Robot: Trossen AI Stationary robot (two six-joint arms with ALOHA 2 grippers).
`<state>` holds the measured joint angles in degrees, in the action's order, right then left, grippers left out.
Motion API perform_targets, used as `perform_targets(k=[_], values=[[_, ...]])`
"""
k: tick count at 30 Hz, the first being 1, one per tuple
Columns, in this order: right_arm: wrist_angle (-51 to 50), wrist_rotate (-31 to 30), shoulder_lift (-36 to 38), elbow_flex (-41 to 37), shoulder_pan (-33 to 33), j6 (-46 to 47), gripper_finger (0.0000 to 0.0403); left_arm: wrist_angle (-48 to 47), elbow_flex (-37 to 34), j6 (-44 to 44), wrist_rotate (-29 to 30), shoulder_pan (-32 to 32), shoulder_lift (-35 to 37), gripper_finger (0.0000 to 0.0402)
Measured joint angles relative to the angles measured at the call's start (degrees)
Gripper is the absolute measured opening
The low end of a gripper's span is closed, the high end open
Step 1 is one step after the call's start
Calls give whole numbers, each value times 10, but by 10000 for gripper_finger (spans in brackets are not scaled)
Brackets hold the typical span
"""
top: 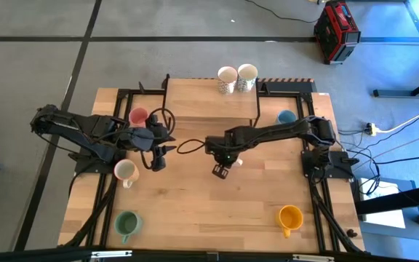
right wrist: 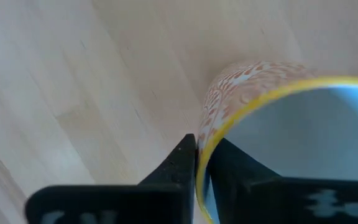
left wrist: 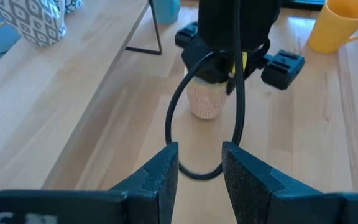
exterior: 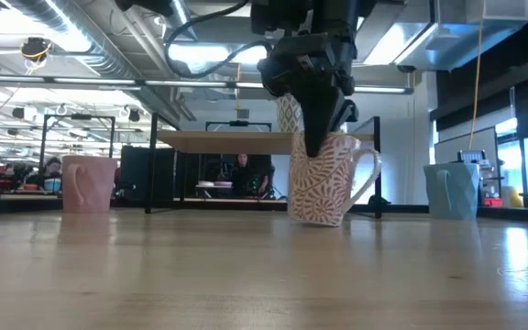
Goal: Place coffee mugs
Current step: Put the orange patterned mug on the shelf
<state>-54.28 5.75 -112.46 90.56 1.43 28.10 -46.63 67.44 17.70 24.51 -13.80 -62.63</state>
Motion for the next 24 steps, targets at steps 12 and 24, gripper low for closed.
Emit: perform_targets(k=[12, 24], values=[[22, -1, 11, 0, -4, -31, 182, 8, 0, 2, 0, 0, 0, 118], [-21, -16, 84, 38, -3, -115, 200, 10, 0, 3, 2, 0, 0, 118]])
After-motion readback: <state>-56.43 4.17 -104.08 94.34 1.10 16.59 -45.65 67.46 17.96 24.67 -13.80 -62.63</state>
